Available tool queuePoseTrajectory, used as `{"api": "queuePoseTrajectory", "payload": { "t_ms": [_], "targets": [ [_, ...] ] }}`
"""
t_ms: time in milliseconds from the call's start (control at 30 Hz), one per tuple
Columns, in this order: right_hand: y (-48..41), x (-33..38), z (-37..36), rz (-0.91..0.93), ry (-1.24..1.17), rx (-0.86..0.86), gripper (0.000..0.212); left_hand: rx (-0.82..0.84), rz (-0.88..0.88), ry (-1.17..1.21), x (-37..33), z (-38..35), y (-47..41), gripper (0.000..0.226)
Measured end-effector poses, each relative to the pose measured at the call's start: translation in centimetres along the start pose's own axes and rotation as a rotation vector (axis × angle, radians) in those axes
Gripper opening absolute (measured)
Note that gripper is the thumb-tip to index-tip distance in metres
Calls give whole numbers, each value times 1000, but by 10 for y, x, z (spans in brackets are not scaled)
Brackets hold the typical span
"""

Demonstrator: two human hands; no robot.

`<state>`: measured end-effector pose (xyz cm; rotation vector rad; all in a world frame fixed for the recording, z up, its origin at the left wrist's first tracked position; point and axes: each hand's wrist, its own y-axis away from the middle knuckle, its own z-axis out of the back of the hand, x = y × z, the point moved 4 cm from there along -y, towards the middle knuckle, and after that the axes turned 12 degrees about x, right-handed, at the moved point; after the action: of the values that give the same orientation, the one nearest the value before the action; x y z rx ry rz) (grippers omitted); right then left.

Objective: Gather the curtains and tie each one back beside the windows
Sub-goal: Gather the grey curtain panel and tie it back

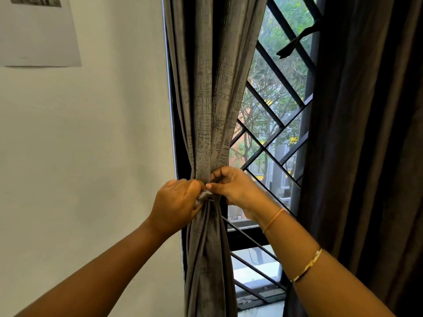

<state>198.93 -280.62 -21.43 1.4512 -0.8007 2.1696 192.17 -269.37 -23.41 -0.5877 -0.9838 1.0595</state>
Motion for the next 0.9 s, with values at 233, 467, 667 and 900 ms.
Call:
{"api": "queuePoseTrajectory", "payload": {
  "t_ms": [233, 467, 667, 900],
  "targets": [
    [4, -15, -2, 162, 158, -395, 34, 128, 152, 145, -7, -8, 10, 28],
    [10, -13, -3, 191, 376, -364, 14, 22, 158, 125, -6, -1, 8, 28],
    [8, 2, 2, 52, 658, -136, 23, -36, 117, 173, -12, -1, 9, 26],
    [15, -2, 7, -148, 90, 101, 18, 32, 64, 239, -15, -2, 7, 27]
  ]
}}
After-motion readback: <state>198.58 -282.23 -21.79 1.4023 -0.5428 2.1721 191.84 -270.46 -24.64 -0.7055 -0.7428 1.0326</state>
